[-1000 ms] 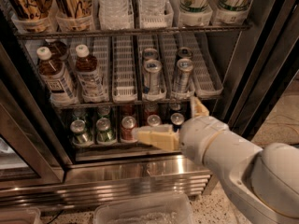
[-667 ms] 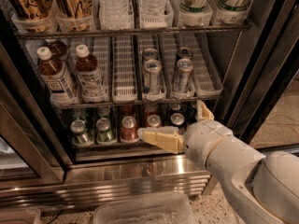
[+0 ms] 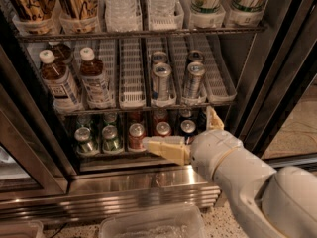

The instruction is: Pick blue plastic bottle from middle shelf of fridge

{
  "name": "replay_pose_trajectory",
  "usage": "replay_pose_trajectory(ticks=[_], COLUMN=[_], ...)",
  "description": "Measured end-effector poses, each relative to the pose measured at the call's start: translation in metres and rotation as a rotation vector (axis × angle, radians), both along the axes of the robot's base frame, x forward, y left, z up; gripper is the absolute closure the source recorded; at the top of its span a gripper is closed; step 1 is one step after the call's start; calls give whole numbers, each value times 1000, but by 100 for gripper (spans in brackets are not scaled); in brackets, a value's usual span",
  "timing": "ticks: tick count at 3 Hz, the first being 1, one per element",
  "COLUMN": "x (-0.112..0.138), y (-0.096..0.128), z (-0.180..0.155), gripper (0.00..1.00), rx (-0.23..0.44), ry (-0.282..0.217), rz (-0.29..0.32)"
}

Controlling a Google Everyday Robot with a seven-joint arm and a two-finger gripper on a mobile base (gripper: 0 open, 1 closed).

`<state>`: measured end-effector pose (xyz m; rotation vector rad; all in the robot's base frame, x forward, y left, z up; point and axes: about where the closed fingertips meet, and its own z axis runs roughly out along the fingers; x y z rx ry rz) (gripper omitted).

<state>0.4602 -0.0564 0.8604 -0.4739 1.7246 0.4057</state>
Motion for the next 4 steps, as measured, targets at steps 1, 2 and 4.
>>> replay_pose_trajectory(ticks=[1,2,4], x=[-10,-19,-25], y=[-5,50,136], z=[-20,-22,-27], gripper=[0,0,0], rx=[-77,-87,53], ry=[-59,-128,-185], rz=[-39,32,146])
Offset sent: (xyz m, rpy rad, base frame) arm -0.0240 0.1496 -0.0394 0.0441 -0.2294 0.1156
